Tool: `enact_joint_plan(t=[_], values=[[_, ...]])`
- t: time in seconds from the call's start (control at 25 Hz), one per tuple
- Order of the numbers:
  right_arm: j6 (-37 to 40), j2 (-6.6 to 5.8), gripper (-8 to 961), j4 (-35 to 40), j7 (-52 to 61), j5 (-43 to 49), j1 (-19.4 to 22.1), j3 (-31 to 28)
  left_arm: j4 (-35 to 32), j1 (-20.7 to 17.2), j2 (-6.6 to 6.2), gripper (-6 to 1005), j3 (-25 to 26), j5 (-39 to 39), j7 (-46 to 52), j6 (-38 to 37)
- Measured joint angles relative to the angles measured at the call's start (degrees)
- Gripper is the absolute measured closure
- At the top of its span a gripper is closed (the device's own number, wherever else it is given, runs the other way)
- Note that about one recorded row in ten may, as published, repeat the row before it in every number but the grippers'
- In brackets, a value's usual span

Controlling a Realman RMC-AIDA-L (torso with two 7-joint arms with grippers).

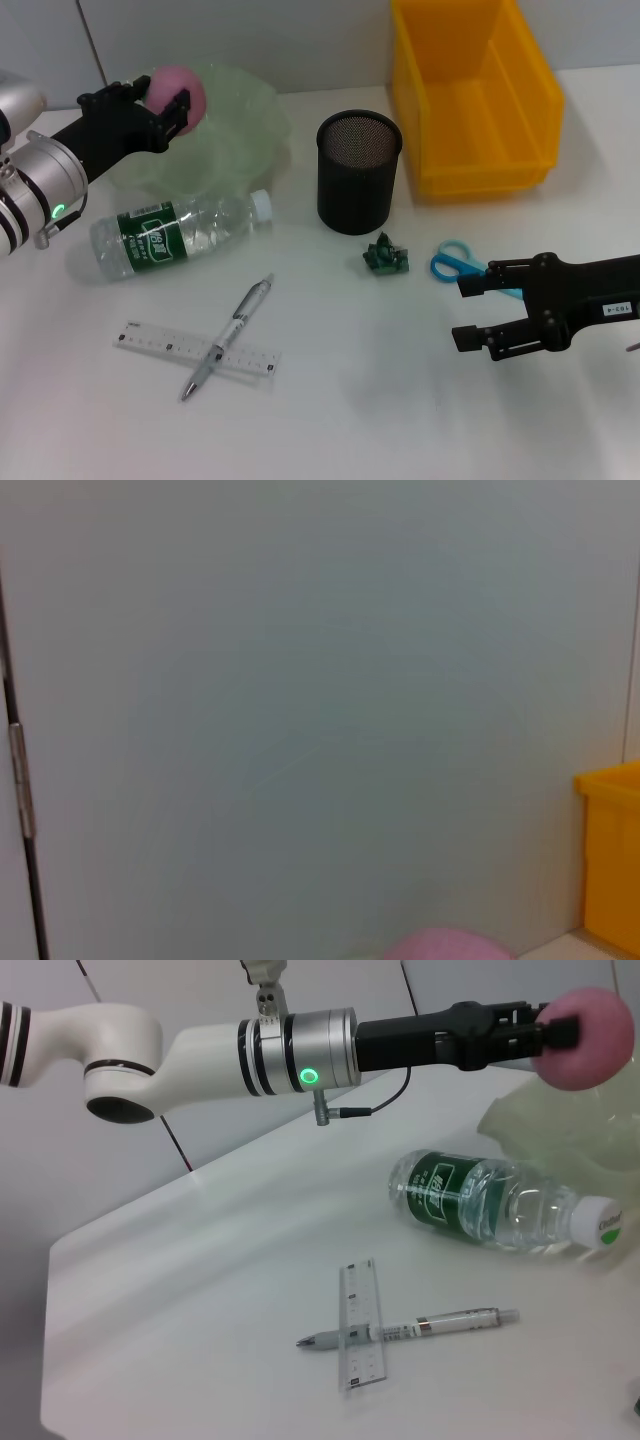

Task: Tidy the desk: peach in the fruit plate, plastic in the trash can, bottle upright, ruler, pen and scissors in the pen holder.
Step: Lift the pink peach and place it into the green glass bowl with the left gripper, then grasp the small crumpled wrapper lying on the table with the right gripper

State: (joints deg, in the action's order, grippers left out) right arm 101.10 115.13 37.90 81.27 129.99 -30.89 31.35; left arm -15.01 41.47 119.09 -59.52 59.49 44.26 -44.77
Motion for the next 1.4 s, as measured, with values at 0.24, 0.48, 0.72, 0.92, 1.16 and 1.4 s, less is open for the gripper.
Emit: enact_joint_plan(t=[0.24, 0.48, 0.72, 0.92, 1.16, 1.4], values=[[-0.29, 0.0, 134, -0.05, -0.03, -0.12, -0.04, 0.03, -0.29, 0.02, 0.0, 540, 0.02, -0.15, -0.02, 0.04], [-0.42, 0.02, 134, -0.11, -0.06, -0.19, -0.03, 0.03, -0.37, 0.03, 0.0, 303, 0.02, -0.03, 0.12, 0.01], [-0.5, 0.08, 135, -0.11, -0.06, -0.27, 0.26, -0.05, -3.75, -1.82, -1.03, 299, -5.16, 2.01, 11.9, -5.01], [-0.5, 0.09, 136, -0.11, 0.02, -0.28, 0.33, -0.02, -14.45, -7.73, -2.87, 299, -10.37, 8.45, 25.28, -13.59], [-0.5, 0.09, 136, 0.01, 0.28, -0.28, 0.42, -0.21, -20.69, -10.45, -6.86, 300, -9.28, 22.65, 36.61, -33.58], [-0.48, 0.09, 137, 0.35, 0.34, -0.27, 0.36, -0.46, -21.21, -10.37, -7.07, 300, -8.97, 28.17, 37.06, -38.87]])
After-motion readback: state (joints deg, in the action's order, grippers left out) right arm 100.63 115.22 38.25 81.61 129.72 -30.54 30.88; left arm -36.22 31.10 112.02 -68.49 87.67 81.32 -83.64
